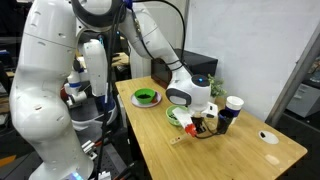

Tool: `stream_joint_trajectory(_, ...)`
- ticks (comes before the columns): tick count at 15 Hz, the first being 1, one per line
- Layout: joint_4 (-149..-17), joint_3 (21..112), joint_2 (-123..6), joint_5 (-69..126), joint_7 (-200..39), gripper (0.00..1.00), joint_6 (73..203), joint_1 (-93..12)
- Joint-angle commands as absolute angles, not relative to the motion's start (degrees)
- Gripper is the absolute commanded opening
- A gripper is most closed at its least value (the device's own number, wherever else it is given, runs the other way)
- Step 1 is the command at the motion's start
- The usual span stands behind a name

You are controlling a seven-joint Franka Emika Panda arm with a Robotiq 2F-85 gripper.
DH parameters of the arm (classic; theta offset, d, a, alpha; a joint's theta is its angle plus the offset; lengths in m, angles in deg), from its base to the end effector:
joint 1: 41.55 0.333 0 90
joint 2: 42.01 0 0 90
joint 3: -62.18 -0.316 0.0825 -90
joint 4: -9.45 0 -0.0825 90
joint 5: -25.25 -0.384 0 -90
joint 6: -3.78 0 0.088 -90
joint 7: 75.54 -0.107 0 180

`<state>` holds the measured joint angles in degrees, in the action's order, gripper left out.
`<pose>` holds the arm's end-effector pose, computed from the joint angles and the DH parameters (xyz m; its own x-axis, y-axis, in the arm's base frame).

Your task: Remove the black cup from the light green pot, use the ladle to scoop out some of the contents in the green bowl into the pot

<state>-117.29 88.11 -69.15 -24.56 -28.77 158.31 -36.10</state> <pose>0.5024 -0.2212 0.1877 0.9441 -0.2667 0.1938 -0.2453 -0.9610 -0.1276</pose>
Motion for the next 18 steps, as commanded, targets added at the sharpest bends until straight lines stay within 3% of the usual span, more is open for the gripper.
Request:
stream_joint_trajectory(1, -116.33, 87.34, -70.27, -24.82, -27.18, 0.62, 158.42, -36.59)
stream_joint_trajectory(5, -118.13, 87.38, -68.51, -24.01, -26.47, 0.91, 159.44, -34.93)
stream_joint_trajectory(7, -120.04, 87.80, -66.52, -22.92, -26.07, 0.99, 160.44, -33.07)
stream_joint_trajectory(12, -128.25, 90.68, -58.80, -16.03, -28.18, 1.00, 166.77, -24.62)
stream_joint_trajectory(13, -131.24, 84.03, -55.08, -7.41, -33.54, 1.00, 170.77, -30.43)
stream_joint_trajectory(14, -132.91, 83.49, -53.50, -3.50, -35.66, 1.00, 172.49, -30.37)
stream_joint_trajectory(15, -134.91, 90.29, -52.52, -4.12, -35.56, 1.00, 173.08, -22.33)
stream_joint_trajectory(18, -141.17, 91.94, -45.67, 3.82, -38.70, 1.00, 176.66, -18.72)
